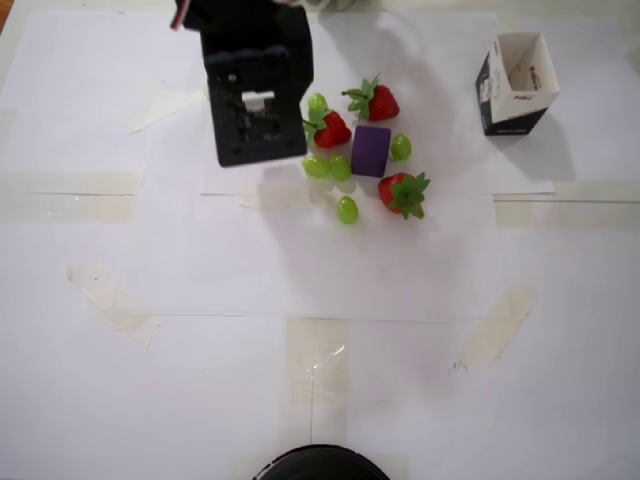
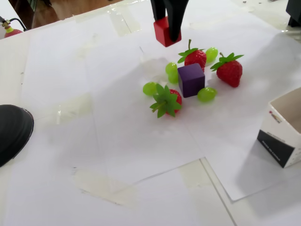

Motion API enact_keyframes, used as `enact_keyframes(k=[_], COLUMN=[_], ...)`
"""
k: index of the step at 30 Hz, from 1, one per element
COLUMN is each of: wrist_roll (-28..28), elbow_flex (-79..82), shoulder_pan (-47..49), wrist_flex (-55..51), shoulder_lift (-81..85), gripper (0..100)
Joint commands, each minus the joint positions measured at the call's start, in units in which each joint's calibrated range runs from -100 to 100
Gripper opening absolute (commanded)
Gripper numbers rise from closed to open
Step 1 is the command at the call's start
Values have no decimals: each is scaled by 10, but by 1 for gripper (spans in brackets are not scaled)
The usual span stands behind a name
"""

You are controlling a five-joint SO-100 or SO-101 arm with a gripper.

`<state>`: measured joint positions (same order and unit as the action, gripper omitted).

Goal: Put the red cube on top of the purple cube

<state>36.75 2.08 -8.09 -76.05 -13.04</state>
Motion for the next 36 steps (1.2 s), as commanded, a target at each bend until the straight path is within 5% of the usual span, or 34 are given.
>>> enact_keyframes(k=[1,36], wrist_roll=[7,46], elbow_flex=[-5,67], shoulder_pan=[13,207], wrist_flex=[-29,51], shoulder_lift=[105,85], gripper=[7,7])
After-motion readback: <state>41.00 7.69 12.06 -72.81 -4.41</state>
